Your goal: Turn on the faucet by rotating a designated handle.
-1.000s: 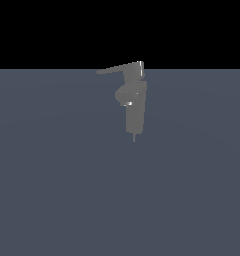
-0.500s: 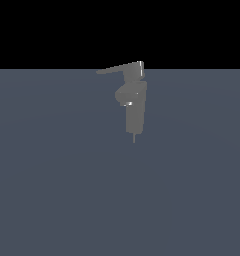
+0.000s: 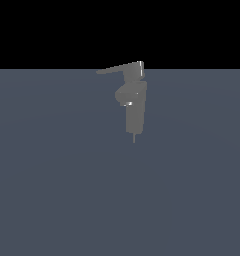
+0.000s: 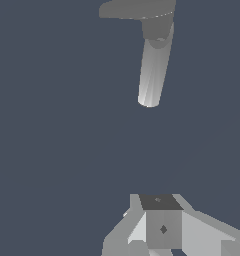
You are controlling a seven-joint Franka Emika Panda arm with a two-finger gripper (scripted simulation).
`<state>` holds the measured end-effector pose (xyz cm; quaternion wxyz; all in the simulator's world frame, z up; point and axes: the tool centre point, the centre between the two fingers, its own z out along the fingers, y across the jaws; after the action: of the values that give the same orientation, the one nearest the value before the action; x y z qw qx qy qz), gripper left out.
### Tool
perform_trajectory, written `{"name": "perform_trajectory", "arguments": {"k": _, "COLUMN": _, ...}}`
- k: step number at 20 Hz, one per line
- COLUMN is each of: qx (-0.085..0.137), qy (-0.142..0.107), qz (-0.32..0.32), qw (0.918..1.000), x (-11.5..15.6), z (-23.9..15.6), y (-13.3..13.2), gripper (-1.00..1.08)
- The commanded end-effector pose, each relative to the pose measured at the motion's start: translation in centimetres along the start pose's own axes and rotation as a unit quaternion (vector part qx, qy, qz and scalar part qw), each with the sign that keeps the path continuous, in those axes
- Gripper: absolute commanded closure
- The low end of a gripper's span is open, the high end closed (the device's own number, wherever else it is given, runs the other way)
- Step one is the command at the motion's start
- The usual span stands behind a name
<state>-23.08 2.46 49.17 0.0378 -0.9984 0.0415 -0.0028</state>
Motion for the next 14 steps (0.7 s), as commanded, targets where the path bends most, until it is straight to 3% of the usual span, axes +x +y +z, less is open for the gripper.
{"name": "perform_trajectory", "arguments": {"k": 1, "qx": 0.006, "qy": -0.004, "qz": 0.019, "qw": 0.9998, "x": 0.9, "z": -0.1, "y": -0.1, "gripper": 1.08}}
{"name": "perform_trajectory", "arguments": {"k": 8, "qx": 0.025, "qy": -0.021, "qz": 0.098, "qw": 0.9946, "x": 4.7, "z": -0.3, "y": -0.4, "gripper": 1.08}}
{"name": "perform_trajectory", "arguments": {"k": 14, "qx": 0.036, "qy": -0.039, "qz": 0.181, "qw": 0.982, "x": 8.7, "z": 0.1, "y": -0.7, "gripper": 1.08}}
